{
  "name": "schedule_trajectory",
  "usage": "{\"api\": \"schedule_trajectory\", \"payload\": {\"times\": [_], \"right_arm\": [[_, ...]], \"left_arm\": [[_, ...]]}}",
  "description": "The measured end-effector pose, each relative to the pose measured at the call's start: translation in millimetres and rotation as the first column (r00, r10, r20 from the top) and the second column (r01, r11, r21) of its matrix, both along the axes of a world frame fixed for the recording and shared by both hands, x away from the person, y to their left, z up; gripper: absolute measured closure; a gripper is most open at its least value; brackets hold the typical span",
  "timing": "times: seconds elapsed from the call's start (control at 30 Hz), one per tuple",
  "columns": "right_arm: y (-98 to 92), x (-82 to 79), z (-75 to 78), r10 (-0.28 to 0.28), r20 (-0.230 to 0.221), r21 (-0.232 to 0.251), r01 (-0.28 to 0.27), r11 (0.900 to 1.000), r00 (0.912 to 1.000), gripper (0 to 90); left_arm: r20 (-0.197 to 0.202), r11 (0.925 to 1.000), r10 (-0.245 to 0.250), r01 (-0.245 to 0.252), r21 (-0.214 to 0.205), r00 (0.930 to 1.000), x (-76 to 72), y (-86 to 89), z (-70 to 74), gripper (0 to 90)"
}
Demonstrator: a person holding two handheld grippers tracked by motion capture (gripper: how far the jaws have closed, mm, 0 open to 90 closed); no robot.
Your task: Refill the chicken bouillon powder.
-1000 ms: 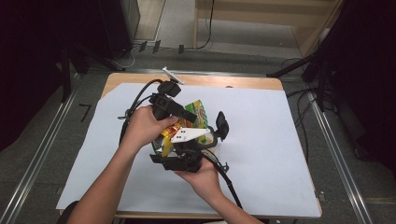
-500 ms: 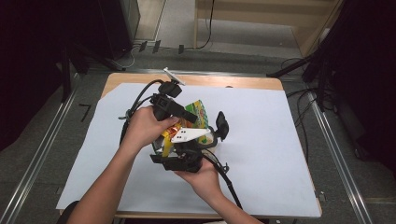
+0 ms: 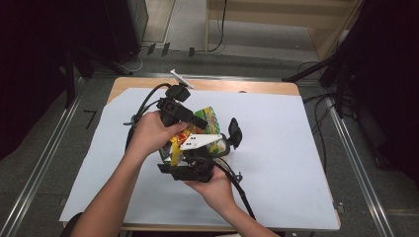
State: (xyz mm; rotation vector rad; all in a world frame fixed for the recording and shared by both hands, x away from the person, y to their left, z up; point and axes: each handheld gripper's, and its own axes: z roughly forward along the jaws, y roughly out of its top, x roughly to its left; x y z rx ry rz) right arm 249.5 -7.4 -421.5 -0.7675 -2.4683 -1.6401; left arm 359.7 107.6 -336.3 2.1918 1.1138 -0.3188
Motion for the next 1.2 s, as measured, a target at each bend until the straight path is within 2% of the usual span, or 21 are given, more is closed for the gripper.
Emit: {"api": "schedule_trajectory", "payload": {"times": [0.23,0.4,0.5,0.73,0.87,0.93,1.2], "right_arm": [[-0.9,0.9,0.8,0.001,0.001,-0.008,-0.001,1.0000,1.0000,60.0],[-0.6,3.2,1.3,0.018,-0.034,-0.024,-0.019,0.9996,0.9993,59.9],[-0.3,3.1,0.1,0.012,-0.033,-0.023,-0.012,0.9997,0.9994,60.0],[-0.7,2.8,-0.1,-0.005,-0.017,0.003,0.005,1.0000,0.9998,60.2],[-0.4,3.1,0.6,-0.010,-0.034,0.020,0.011,0.9997,0.9994,60.1],[-1.6,4.4,0.6,-0.016,-0.045,0.025,0.017,0.9995,0.9989,60.1],[-2.0,6.9,-0.3,-0.010,-0.044,0.023,0.011,0.9997,0.9990,59.8]], "left_arm": [[-0.010,1.0000,-0.001,0.001,-0.006,1.0000,1.6,0.2,-0.9,72.1],[-0.023,1.0000,0.002,-0.002,0.005,0.9997,3.7,0.2,-4.2,71.8],[-0.025,1.0000,-0.004,0.004,0.007,0.9997,3.7,-0.7,-4.6,71.8],[-0.011,0.9997,-0.002,0.002,0.025,0.9999,2.0,-5.0,0.8,71.7],[-0.044,0.9989,-0.009,0.011,0.045,0.9990,7.2,-6.4,0.3,71.6],[-0.058,0.9989,-0.017,0.019,0.043,0.9982,9.9,-8.0,-0.1,71.6],[-0.056,0.9987,-0.017,0.020,0.047,0.9983,11.6,-8.3,-0.6,71.6]]}}
